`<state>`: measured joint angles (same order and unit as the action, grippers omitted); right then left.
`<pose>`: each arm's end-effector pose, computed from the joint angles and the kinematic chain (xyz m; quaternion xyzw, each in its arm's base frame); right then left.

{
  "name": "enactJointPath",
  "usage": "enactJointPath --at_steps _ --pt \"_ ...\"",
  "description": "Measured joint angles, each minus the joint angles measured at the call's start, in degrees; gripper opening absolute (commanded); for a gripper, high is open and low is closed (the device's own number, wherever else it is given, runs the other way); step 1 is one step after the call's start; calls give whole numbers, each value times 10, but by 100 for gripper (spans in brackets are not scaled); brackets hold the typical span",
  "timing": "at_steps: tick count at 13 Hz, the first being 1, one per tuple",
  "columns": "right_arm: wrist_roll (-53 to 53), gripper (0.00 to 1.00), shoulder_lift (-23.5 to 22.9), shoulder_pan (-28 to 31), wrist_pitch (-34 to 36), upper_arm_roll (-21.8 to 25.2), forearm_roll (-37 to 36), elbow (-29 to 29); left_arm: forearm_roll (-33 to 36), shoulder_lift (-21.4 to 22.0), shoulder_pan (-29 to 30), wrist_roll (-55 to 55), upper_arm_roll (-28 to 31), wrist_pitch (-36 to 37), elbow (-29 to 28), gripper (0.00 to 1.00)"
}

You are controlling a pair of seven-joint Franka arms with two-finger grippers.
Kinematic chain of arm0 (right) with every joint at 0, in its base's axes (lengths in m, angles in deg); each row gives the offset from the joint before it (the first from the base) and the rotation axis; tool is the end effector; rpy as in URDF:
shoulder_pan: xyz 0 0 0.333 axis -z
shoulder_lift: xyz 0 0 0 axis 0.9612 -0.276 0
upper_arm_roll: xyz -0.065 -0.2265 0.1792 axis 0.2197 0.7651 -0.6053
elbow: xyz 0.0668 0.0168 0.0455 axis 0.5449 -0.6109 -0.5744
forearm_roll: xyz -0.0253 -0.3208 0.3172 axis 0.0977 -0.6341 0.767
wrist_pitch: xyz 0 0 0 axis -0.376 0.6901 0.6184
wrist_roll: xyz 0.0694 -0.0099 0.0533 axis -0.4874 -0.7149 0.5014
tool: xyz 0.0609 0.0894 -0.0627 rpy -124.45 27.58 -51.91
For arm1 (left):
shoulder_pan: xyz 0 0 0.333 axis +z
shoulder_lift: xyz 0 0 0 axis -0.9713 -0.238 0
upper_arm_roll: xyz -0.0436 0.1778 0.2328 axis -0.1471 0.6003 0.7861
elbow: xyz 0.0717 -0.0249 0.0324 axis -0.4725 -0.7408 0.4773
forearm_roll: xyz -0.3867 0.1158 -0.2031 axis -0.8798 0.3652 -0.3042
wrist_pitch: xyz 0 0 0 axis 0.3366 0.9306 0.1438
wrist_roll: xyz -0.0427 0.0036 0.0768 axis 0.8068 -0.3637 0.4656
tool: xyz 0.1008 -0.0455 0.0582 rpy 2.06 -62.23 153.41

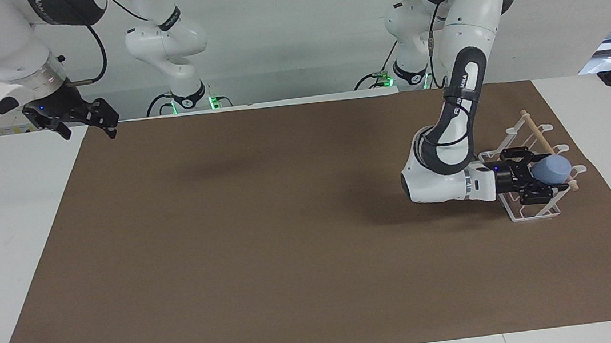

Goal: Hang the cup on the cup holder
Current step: 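Move the cup with the left gripper onto a rack peg, then release the cup on the peg and withdraw the left gripper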

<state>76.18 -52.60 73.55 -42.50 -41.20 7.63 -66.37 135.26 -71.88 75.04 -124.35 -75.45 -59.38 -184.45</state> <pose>0.5908 -0.0553 0.5908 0.9961 -0.0474 -0.0690 0.0267 0.6519 -0.1227 0.2616 -0.5106 -0.4428 -0.5830 0.4509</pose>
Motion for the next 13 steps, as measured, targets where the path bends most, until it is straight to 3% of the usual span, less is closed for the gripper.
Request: enactJointPath --at_steps 3,5,8,10,13 --pt "0 100 0 0 0 0 0 0 -11 17 -1 11 -6 -1 15 100" --pt "0 100 0 0 0 0 0 0 -75 48 -1 58 -6 -23 33 100" --pt "0 100 0 0 0 0 0 -1 -248 132 12 217 19 -135 61 100" --pt "0 100 0 0 0 0 0 -1 -385 188 19 351 57 -172 61 100" --pt "0 100 1 0 0 0 0 -1 -582 227 24 502 76 -199 56 100"
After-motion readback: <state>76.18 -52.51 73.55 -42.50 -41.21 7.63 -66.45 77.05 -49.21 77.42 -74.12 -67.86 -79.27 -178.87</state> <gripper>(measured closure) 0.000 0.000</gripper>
